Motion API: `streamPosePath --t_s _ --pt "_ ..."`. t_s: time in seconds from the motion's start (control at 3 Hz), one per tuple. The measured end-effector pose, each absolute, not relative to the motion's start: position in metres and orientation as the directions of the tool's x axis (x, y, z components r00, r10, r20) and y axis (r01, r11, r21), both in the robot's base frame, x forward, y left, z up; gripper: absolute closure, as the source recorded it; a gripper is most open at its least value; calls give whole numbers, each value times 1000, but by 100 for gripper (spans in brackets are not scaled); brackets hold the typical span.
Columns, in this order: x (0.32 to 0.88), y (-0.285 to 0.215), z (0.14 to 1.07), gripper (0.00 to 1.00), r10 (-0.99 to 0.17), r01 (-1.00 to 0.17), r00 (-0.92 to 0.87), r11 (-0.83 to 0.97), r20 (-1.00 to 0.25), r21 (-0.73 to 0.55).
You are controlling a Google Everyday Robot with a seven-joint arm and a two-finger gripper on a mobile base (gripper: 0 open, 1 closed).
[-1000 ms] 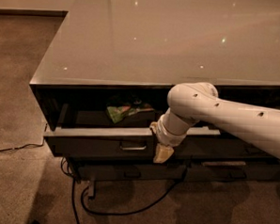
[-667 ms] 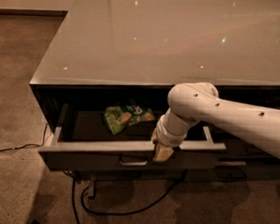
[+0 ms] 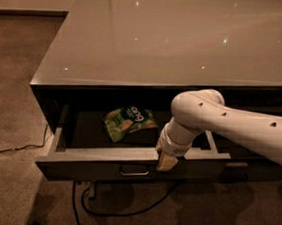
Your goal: Open top drawer
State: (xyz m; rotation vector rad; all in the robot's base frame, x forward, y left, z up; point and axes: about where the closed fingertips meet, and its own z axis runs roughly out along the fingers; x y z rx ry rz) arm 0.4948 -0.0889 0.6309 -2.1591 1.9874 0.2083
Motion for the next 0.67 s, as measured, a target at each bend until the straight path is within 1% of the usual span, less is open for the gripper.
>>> streamPosePath --t_s 0.33,0.67 --pt "504 -89 642 16 -957 -993 93 -70 -275 -93" --pt "509 -90 657 0 -949 -987 111 -70 -295 -146"
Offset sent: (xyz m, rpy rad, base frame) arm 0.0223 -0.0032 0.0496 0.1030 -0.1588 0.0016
